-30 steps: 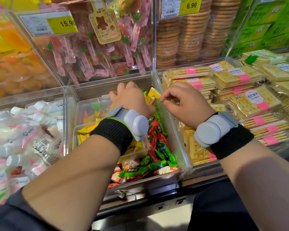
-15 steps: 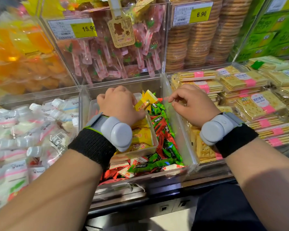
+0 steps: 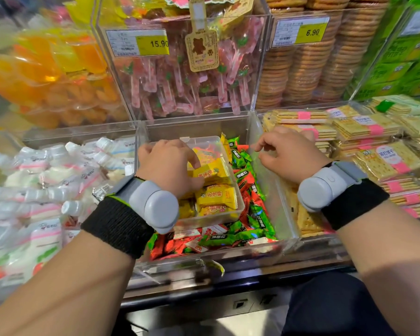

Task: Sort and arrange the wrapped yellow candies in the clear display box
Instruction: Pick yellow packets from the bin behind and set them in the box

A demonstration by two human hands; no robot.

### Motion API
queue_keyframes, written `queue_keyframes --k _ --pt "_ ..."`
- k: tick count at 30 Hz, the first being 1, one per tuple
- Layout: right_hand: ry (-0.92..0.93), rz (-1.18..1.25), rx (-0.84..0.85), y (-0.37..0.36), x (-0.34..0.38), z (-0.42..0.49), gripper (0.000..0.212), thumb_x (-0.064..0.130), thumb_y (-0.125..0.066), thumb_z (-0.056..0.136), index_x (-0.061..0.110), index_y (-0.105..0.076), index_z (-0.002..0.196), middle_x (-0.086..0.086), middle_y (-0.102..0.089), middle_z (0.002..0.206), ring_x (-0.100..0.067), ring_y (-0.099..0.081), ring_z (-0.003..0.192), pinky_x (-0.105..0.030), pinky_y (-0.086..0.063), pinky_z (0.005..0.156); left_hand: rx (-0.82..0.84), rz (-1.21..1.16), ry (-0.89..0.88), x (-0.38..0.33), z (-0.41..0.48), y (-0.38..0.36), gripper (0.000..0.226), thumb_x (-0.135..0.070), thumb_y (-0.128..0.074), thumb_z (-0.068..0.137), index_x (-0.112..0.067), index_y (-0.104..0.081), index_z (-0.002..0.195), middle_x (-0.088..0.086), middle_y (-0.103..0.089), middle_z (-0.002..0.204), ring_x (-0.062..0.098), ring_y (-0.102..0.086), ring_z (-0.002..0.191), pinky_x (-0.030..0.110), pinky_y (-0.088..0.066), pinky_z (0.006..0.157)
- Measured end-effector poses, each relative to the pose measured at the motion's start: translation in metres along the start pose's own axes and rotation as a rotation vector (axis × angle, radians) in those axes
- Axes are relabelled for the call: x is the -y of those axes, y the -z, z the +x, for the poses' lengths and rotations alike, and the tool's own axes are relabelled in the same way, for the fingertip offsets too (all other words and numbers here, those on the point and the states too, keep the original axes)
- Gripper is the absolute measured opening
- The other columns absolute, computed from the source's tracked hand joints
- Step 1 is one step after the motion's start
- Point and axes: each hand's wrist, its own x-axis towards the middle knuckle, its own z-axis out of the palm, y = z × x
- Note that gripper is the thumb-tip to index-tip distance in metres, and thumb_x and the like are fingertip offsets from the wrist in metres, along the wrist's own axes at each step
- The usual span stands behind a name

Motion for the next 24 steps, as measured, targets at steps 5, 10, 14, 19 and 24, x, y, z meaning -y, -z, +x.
queue_keyframes --k 5,10,14,19,24 --pt "0.05 -0.006 0.0 -0.007 0.015 -0.003 0.014 0.026 -0.055 0.083 0.03 -0.061 0.095 0.008 -0.051 0.096 -0.018 -0.05 0.104 -0.036 -0.019 0.089 0.031 0.033 -0.027 0.003 -0.007 -0.003 0.021 -0.05 -0.068 0.07 -0.037 -0.059 0.082 -0.011 -0.055 0.117 0.017 -0.04 0.119 0.042 -0.021 0.1" --pt "0.113 0.076 0.032 -0.013 0.032 -0.006 0.013 0.027 -0.054 0.085 0.032 -0.061 0.095 0.009 -0.052 0.096 -0.014 -0.049 0.103 -0.036 -0.02 0.091 0.048 0.037 -0.011 0.007 -0.011 -0.005 0.02 -0.047 -0.069 0.069 -0.036 -0.061 0.084 -0.012 -0.054 0.115 0.016 -0.04 0.118 0.041 -0.022 0.1" --pt "0.183 0.17 0.062 -0.019 0.047 -0.011 0.012 0.031 -0.055 0.085 0.035 -0.064 0.093 0.011 -0.052 0.092 -0.008 -0.048 0.098 -0.03 -0.018 0.091 0.044 0.038 0.008 0.008 -0.012 -0.007 0.022 -0.05 -0.069 0.069 -0.036 -0.064 0.086 -0.013 -0.054 0.115 0.015 -0.039 0.118 0.04 -0.021 0.099" --pt "0.232 0.129 0.169 -0.025 0.053 -0.015 0.01 0.04 -0.059 0.083 0.037 -0.065 0.09 0.012 -0.052 0.098 -0.01 -0.046 0.107 -0.039 -0.02 0.099 0.068 0.014 0.015 0.01 -0.014 -0.007 0.025 -0.054 -0.07 0.068 -0.037 -0.065 0.086 -0.013 -0.054 0.115 0.015 -0.037 0.119 0.04 -0.02 0.099" --pt "0.232 0.106 0.192 -0.03 0.054 -0.016 0.006 0.038 -0.06 0.082 0.036 -0.063 0.086 0.007 -0.054 0.099 -0.013 -0.045 0.105 -0.037 -0.02 0.093 0.097 0.021 0.015 0.012 -0.013 -0.007 0.026 -0.055 -0.07 0.068 -0.037 -0.066 0.086 -0.014 -0.054 0.113 0.015 -0.036 0.119 0.04 -0.02 0.099"
